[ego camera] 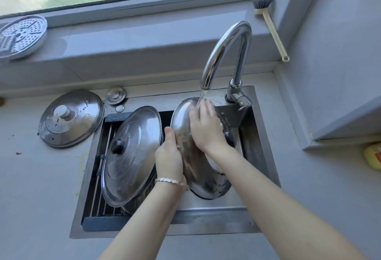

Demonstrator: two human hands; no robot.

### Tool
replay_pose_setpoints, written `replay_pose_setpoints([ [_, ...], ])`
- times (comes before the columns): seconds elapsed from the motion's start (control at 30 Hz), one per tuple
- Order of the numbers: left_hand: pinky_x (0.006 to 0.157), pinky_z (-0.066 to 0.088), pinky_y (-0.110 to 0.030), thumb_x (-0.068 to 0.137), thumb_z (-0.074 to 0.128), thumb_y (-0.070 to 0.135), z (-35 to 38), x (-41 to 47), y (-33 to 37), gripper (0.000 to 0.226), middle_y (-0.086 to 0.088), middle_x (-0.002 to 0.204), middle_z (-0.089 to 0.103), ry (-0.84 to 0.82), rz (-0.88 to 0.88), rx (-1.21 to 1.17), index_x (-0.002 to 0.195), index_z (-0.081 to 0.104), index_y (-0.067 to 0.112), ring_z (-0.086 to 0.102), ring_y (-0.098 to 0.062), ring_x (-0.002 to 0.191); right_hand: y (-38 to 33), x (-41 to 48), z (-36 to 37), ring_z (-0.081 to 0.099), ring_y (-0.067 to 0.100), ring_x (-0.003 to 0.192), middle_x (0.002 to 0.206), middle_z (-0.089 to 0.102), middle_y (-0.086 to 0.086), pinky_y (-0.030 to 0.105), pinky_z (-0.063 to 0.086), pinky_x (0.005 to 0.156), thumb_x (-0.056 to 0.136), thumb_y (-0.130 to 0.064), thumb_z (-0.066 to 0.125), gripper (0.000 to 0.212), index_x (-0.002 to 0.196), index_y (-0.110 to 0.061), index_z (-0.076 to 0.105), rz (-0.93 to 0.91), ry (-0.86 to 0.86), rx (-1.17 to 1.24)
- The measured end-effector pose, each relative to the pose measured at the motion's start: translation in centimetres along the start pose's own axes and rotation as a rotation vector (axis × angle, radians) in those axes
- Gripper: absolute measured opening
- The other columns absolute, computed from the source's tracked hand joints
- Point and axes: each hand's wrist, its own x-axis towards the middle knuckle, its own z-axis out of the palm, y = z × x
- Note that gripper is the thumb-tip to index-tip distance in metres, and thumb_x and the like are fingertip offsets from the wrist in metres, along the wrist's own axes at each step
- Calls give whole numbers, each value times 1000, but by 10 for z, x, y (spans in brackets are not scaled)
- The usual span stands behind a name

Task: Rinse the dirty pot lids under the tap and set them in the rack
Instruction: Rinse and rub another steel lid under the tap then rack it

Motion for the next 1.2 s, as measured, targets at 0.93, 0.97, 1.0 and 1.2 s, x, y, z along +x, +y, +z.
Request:
replay_pose_setpoints([
  [0.93,42,27,-22,94,42,37,-8,-16,3,54,-10,57,38,-67,240,124,58,51,-2,33,-16,51,-7,50,-12,39,32,126,133,48,17,41,30,106,94,-35,32,39,112,-10,57,268,47,80],
  [0.97,44,27,-24,94,42,37,-10,-17,2,55,-10,57,38,-78,242,115,57,50,-2,33,-17,52,-3,57,-19,43,34,122,129,51,19,40,33,104,95,-32,30,41,113,-7,57,350,35,114],
  [1.0,47,28,-25,94,43,39,-10,-17,0,53,-10,58,39,-84,234,99,58,50,0,34,-17,53,0,59,-21,44,35,121,129,51,20,41,33,104,95,-30,28,44,117,-4,56,389,42,119],
  [1.2,56,47,-18,90,46,45,-4,9,11,52,6,47,61,82,20,-54,51,58,14,58,-12,52,-21,-14,28,7,16,144,156,16,8,30,1,115,92,-40,26,62,146,-9,22,-247,177,7],
])
